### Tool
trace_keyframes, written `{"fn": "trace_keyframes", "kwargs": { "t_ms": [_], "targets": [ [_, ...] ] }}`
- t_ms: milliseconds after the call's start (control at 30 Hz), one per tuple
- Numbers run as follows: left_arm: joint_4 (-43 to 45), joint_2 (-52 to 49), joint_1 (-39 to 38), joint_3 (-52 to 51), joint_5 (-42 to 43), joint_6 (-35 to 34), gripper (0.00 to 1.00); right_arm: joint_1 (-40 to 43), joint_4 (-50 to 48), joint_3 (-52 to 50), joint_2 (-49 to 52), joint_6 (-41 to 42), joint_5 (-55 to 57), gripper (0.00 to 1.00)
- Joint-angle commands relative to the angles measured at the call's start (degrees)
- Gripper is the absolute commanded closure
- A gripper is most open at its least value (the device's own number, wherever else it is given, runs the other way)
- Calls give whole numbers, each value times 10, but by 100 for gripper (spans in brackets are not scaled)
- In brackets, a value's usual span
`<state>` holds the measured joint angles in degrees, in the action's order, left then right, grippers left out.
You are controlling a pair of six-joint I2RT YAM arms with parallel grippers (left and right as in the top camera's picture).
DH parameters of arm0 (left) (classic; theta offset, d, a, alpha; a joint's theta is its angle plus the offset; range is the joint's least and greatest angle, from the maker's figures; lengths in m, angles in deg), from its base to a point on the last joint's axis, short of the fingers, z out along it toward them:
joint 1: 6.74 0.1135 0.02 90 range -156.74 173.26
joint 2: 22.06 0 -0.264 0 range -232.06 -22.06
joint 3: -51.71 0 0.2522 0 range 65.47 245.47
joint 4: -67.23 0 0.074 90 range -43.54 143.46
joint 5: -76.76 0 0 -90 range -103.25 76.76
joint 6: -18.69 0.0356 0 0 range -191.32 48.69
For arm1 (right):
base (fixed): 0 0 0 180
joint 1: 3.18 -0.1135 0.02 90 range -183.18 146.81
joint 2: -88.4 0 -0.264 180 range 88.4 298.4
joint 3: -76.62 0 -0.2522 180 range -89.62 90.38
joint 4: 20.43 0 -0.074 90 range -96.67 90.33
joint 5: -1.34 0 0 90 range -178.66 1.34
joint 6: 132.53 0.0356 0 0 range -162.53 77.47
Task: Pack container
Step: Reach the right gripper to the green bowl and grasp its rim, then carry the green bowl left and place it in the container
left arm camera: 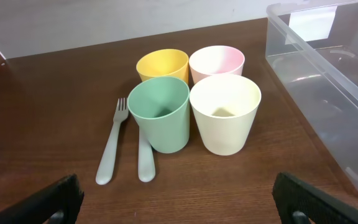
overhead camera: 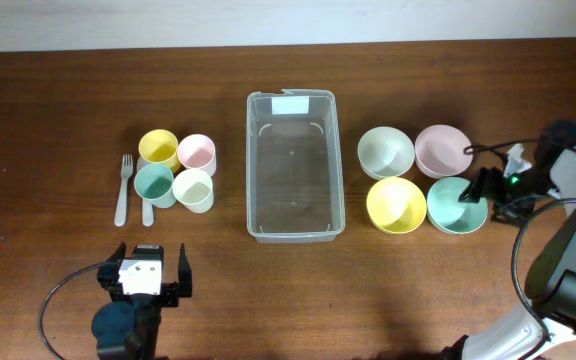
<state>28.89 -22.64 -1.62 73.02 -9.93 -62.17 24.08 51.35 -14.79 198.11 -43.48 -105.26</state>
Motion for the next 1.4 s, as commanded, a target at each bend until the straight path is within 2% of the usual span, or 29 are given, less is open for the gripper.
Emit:
{"fn": "trace_keyframes", "kwargs": {
  "t_ms": [0,167,400,467,600,933,1100,1200,1233,1367],
  "targets": [
    [1,2,3,-3,10,-7,0,-4,-42,-50,4,26,14,28],
    [1,2,3,-3,10,-7,0,-4,-91,-87,4,49,23,48],
    [1,2,3,-3,10,-7,0,-2,-73,-88,-7,62,22,76],
    [1,2,3,-3,10,-7,0,-2,-66,-88,-23,64,19,86],
    [1,2,3,-3,10,-7,0,-2,-51,-88,-64,78,23,96],
    [1,2,3,-3,10,-7,0,-3,-18,-88,-216,88,10,96],
    [1,2,3,-3,10,-7,0,-27,-12,-86,-276,88,-137,96],
    [1,2,3,-3,10,-7,0,-85,-12,-65,-288,96,-200,96],
    [1,2,3,-3,10,-7,0,-129,-13,-47,-286,109,-203,96],
    [1,2,3,-3,10,-7,0,-276,-53,27,-265,175,-153,96]
  ]
}}
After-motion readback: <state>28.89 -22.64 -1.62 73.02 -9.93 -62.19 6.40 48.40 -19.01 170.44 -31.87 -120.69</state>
